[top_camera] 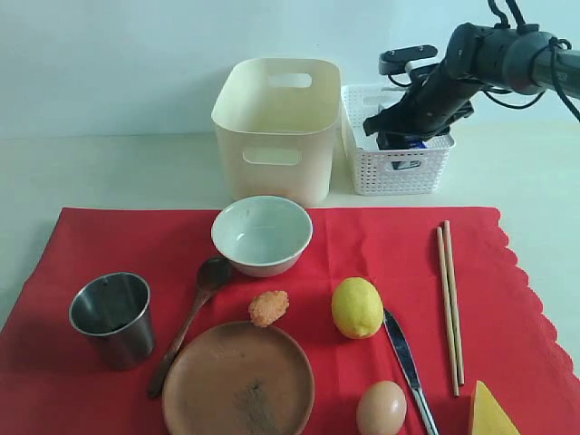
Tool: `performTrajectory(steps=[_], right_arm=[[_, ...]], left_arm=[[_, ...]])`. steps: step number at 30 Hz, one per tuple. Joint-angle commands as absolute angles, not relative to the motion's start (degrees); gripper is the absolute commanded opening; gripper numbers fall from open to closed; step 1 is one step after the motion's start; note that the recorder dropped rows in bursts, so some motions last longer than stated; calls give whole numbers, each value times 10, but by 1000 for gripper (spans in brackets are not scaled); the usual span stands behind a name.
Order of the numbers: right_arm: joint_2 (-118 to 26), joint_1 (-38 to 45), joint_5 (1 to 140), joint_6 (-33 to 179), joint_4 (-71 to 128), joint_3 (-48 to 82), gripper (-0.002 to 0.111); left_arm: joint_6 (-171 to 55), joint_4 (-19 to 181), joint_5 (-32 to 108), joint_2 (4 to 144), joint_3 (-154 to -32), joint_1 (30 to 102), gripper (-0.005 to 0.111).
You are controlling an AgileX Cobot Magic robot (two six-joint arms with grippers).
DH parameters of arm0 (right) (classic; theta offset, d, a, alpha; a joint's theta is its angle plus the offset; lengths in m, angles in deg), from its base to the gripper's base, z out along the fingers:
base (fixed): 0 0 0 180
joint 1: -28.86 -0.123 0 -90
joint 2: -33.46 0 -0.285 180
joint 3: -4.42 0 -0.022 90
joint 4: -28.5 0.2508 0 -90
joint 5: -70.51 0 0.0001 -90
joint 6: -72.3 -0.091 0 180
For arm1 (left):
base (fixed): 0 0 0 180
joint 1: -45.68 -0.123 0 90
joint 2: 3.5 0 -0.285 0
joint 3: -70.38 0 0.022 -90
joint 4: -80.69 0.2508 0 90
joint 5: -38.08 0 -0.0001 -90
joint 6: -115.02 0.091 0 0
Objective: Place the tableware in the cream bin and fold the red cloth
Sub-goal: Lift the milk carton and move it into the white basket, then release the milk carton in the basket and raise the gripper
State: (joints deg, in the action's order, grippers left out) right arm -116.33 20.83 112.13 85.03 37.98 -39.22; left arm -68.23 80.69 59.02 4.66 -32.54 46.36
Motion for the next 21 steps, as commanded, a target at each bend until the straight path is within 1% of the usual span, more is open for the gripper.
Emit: performTrajectory(steps=[1,13,21], right_arm=[[-1145,209,1112,808,379,-401,49],[-1104,209,1176,796,361,-401,49],[-1118,209,1152,795,362,-387,49]], left_arm=[[-685,803,584,43,-324,463,0],[-685,803,584,43,-324,463,0],[-685,803,584,43,-324,463,0]])
